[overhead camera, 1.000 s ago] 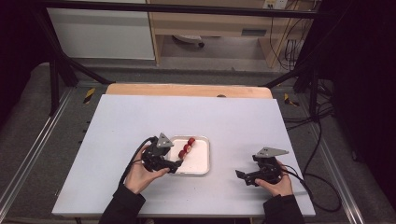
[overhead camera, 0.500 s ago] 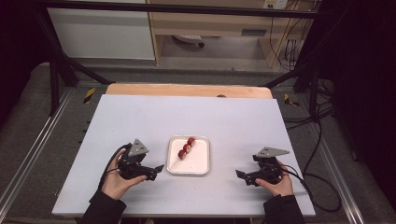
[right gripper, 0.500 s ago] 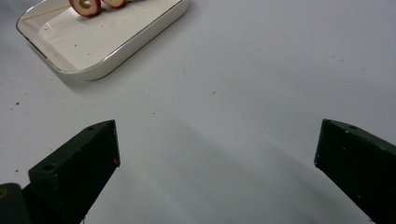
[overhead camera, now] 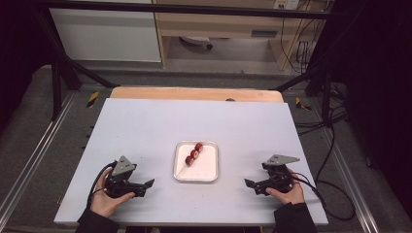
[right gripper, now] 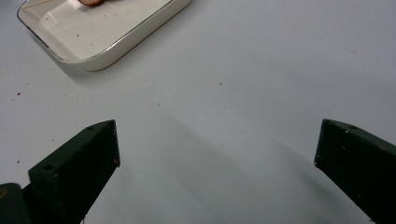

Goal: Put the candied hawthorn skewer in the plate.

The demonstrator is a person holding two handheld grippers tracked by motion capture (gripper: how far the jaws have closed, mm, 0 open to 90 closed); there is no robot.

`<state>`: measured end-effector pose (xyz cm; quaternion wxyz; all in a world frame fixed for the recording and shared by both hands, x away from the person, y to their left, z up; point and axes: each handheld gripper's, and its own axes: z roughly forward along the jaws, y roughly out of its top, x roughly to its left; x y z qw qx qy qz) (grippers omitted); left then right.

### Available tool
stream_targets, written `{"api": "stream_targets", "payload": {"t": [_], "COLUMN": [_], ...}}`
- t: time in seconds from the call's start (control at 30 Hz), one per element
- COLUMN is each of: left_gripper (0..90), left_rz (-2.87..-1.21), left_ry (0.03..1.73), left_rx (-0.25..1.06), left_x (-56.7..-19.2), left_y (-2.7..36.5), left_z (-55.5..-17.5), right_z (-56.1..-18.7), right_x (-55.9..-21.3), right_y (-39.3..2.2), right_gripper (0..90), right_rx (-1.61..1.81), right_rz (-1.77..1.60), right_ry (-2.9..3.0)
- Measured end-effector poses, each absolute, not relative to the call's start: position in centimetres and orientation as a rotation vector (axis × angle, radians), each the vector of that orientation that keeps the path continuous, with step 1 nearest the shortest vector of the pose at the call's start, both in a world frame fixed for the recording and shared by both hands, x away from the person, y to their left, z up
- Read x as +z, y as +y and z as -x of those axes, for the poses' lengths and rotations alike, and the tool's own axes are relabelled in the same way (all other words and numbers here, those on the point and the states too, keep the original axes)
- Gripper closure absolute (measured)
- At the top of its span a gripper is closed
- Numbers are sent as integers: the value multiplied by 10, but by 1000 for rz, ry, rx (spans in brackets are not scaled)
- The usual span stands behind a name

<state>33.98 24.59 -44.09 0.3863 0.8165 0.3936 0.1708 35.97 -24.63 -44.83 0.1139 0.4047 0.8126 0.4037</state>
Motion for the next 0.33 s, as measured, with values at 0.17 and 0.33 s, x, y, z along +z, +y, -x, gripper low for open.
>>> {"api": "stream_targets", "payload": {"t": [0.17, 0.33], "left_gripper": [108, 108], "left_rz": [-2070, -2084], "left_ry": [1005, 1006], "left_rx": [438, 438], "left_x": [-443, -446], "left_y": [252, 253], "left_z": [-338, -338], "right_z": [-358, -359], "right_x": [-451, -452], "right_y": [-246, -246], "right_gripper": [7, 7], "right_rx": [1164, 1172], "right_rz": [-1174, -1173], "right_ry": [2400, 2397]}}
